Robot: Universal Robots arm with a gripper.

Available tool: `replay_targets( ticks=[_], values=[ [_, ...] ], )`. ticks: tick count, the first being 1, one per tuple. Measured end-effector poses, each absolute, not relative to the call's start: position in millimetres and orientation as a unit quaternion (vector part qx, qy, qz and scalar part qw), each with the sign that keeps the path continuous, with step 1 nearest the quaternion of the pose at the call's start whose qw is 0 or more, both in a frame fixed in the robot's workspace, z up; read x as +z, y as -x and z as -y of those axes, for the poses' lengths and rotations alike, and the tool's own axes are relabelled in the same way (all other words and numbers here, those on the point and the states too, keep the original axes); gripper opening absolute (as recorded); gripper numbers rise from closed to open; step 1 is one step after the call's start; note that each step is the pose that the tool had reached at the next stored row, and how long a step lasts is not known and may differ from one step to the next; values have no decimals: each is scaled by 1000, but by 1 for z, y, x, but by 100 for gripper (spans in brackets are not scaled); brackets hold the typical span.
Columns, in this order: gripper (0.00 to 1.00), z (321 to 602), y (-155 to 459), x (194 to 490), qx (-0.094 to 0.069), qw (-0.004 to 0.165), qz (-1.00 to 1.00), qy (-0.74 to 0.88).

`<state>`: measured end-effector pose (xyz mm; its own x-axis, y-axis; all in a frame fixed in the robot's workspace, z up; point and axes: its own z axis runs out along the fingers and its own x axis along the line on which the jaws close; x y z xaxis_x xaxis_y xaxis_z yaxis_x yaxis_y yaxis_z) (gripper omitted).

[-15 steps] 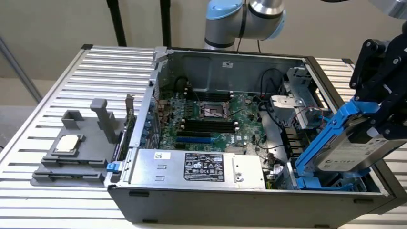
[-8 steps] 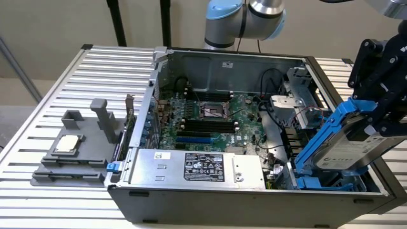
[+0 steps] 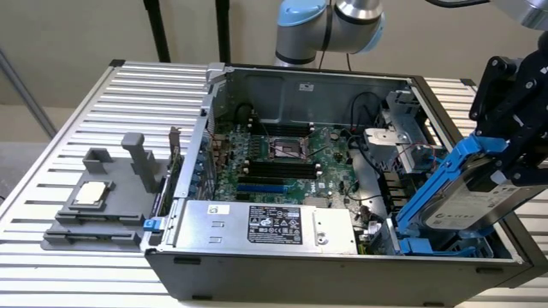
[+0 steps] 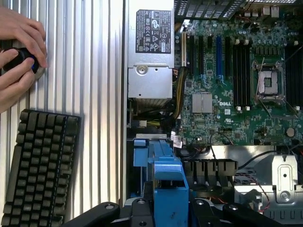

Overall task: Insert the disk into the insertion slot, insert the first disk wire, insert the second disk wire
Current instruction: 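Insert the disk into the insertion slot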

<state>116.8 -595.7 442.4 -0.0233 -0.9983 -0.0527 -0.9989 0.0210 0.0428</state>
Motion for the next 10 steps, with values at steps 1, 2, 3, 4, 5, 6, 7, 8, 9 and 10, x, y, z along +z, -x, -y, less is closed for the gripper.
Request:
replay_targets(
  ticks=[1, 2, 3, 4, 5, 6, 7, 8, 9, 10],
  values=[
    [32, 596, -117, 442, 34, 4, -714, 699],
    [32, 596, -117, 441, 34, 4, -714, 699],
    [32, 596, -117, 441, 34, 4, -714, 699],
    [32, 596, -117, 440, 34, 4, -714, 699],
    [32, 596, -117, 440, 35, 5, -714, 699],
    [32, 596, -117, 439, 35, 5, -714, 699],
    [32, 596, -117, 439, 36, 6, -714, 700],
    [32, 596, -117, 438, 37, 6, -713, 700],
    [32, 596, -117, 438, 38, 8, -713, 701],
    [32, 596, -117, 438, 39, 9, -712, 701]
  ],
)
